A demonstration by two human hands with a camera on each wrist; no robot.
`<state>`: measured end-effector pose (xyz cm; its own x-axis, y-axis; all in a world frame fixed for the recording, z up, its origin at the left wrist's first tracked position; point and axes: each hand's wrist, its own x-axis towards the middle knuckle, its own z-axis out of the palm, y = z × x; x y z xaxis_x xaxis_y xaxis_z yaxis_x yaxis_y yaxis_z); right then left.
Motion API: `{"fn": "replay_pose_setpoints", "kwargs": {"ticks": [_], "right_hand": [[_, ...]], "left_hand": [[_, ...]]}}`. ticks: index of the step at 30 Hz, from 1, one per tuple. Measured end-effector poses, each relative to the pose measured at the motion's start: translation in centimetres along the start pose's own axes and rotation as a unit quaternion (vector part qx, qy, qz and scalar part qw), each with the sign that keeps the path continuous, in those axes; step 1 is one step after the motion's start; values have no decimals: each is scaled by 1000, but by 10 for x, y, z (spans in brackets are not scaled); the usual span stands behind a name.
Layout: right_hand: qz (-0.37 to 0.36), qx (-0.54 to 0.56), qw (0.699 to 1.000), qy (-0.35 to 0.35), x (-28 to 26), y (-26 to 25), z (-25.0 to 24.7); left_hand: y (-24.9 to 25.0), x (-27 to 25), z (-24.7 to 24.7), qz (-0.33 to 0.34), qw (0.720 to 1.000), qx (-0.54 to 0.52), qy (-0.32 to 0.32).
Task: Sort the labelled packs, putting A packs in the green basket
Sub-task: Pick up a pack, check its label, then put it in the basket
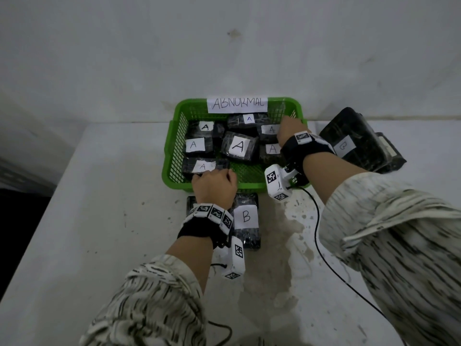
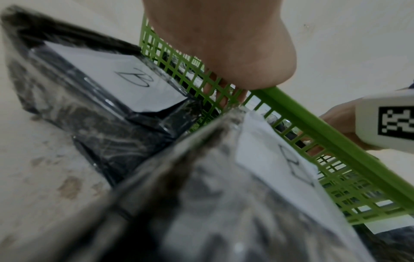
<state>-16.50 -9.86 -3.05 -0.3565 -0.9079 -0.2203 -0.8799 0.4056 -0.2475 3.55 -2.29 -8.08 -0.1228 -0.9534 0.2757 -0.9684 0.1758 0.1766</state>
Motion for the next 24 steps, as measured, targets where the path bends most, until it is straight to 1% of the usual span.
{"fn": "replay_pose_setpoints", "kwargs": {"ticks": [7, 9, 11, 12, 14, 15, 17, 18, 21, 24], "right_hand": [[-7, 23, 995, -99, 17, -6, 8], [11, 20, 990, -136, 18, -10, 9], [28, 61, 986, -154, 22, -12, 11], [31, 82, 985, -148, 24, -11, 12], [30, 66, 988, -138, 25, -13, 12], [29, 62, 991, -116, 26, -11, 12], [-7, 73, 994, -75, 24, -11, 9], [-28, 66, 995, -73, 21, -12, 7], [-62, 29, 993, -99, 16, -10, 10], [-53, 36, 990, -125, 11, -8, 14]], "left_hand": [[1, -1, -2, 2, 1000, -3, -9], [1, -1, -4, 1, 1000, -2, -8], [1, -1, -4, 1, 1000, -4, -13], [1, -1, -4, 1, 1000, -5, -20], [1, -1, -4, -2, 1000, -7, -30], [2, -1, -4, -3, 1000, -7, -31], [2, -1, -4, -6, 1000, -4, -24], [2, -2, -4, -7, 1000, -4, -24], [3, -1, -5, -8, 1000, -4, -15], [4, -1, -6, -7, 1000, -1, -13]]}}
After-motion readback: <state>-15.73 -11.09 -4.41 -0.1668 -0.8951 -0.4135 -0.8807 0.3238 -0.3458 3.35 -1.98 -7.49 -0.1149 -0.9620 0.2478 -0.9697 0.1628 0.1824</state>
